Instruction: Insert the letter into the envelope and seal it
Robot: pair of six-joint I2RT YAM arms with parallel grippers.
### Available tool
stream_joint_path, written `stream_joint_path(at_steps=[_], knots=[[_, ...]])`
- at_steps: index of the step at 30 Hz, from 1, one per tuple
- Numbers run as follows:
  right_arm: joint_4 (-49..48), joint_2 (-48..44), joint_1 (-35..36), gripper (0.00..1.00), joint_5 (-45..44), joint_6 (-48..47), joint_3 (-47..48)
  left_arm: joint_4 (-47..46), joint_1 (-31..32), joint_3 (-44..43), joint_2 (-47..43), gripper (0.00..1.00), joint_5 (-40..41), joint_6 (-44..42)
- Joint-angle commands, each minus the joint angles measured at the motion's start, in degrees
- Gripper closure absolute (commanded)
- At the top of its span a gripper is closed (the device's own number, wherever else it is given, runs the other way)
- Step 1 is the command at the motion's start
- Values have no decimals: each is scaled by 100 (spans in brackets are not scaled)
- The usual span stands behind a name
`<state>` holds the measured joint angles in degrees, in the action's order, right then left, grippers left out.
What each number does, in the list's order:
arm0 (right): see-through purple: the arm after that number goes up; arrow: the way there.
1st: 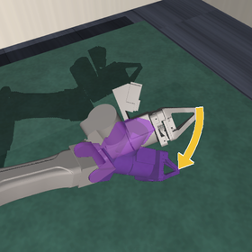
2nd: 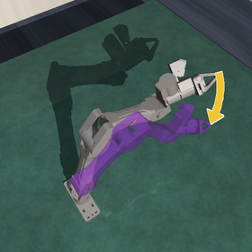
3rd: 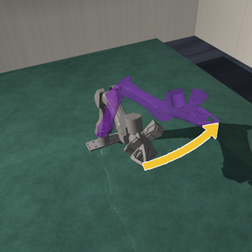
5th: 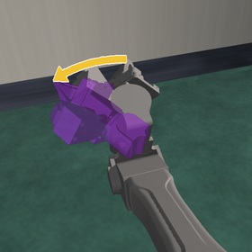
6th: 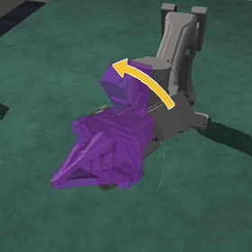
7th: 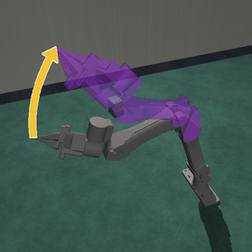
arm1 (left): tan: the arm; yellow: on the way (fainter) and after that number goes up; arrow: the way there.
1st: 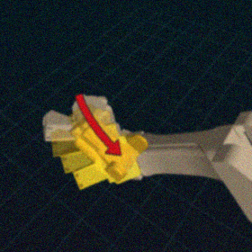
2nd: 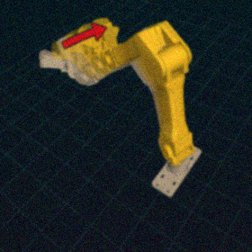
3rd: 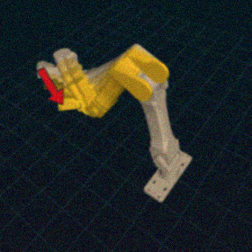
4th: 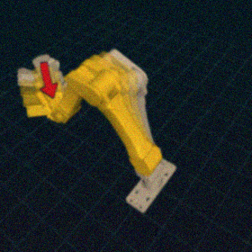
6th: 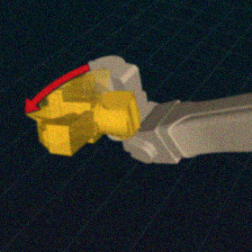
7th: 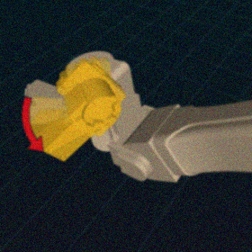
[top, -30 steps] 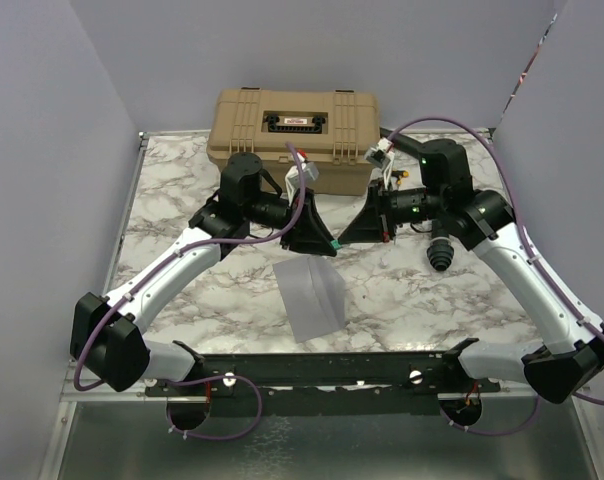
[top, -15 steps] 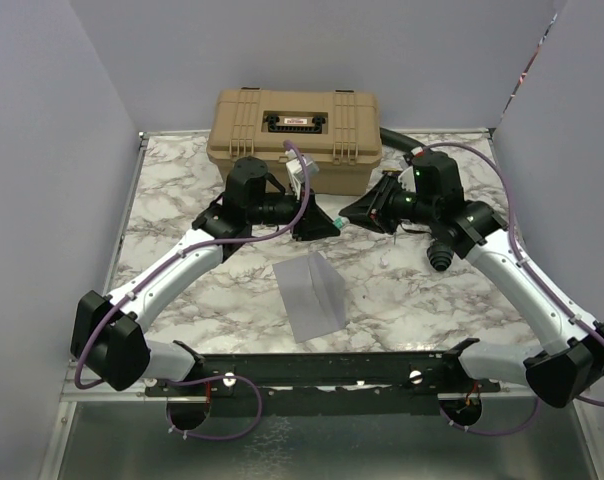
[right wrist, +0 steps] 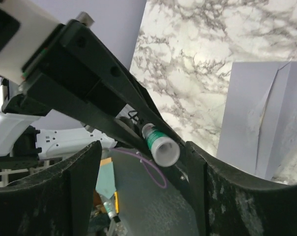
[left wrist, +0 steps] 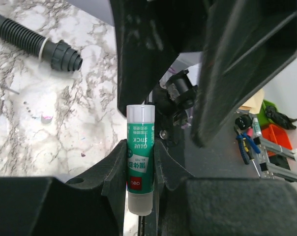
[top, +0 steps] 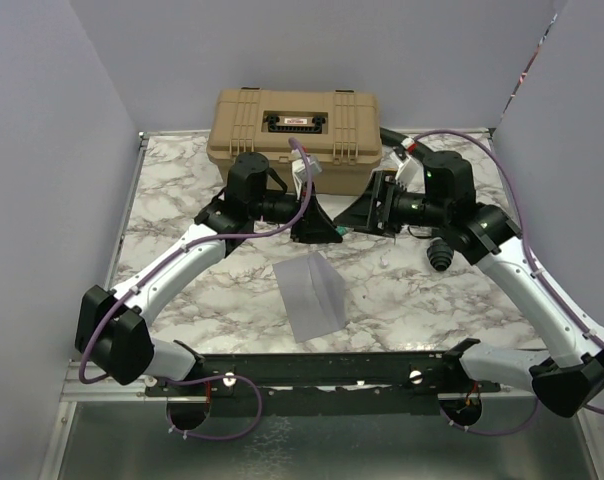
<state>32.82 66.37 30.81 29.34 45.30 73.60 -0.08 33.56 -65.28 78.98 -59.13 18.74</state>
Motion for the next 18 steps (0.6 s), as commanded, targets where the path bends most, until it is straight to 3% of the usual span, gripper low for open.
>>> stream_joint_path(at_steps=[1, 8, 18], knots=[[78, 156, 31, 33, 404, -218, -8, -104, 10, -307, -114, 100, -464, 33], [-536, 40, 30, 56, 563, 232, -398, -150, 10, -322, -146, 100, -319, 59], [-591, -103, 31, 92, 307, 513, -521, -194, 10, -246, -314, 99, 46, 36]])
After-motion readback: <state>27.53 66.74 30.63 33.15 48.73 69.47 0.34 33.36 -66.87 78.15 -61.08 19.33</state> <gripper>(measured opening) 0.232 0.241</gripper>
